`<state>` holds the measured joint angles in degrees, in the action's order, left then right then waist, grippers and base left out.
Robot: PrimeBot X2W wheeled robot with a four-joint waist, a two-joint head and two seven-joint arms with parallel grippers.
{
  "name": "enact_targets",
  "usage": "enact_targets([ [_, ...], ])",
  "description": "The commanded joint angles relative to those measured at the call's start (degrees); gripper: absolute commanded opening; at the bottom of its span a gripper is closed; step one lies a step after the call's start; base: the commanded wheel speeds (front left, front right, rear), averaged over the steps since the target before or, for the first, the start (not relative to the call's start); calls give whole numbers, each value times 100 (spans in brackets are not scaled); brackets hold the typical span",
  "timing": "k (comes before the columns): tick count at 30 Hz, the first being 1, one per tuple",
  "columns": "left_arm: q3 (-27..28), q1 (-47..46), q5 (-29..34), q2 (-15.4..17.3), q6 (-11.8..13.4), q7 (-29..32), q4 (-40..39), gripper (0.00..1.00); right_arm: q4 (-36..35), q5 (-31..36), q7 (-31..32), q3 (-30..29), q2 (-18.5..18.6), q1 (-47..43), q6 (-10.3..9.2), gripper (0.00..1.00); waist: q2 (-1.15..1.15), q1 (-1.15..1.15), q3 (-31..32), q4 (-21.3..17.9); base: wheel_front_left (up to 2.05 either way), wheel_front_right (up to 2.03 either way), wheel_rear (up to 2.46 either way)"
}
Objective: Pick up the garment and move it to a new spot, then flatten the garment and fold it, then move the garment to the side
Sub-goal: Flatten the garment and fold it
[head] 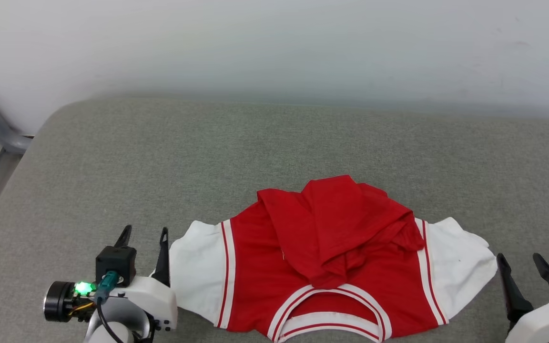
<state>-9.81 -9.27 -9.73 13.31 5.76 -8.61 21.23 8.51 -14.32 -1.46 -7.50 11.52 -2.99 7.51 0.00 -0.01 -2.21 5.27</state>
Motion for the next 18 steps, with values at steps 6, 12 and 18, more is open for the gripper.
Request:
enact_targets([
  [6, -283, 182, 231, -71, 10, -427, -809, 100, -21, 69, 1324, -21, 621, 136, -5, 100, 0, 1, -40, 270, 0, 0, 0],
  [12, -388, 229, 253, -83, 42, -304, -1346, 100, 271, -391, 3387, 210, 1170, 573, -5, 100, 0, 1, -271, 501, 0, 0, 0],
  [18, -409, 185, 225, -34, 63, -139, -1479, 100, 640, -682, 4234, 381, 1581, 1070, -6, 100, 0, 1, -521, 704, 0, 0, 0],
])
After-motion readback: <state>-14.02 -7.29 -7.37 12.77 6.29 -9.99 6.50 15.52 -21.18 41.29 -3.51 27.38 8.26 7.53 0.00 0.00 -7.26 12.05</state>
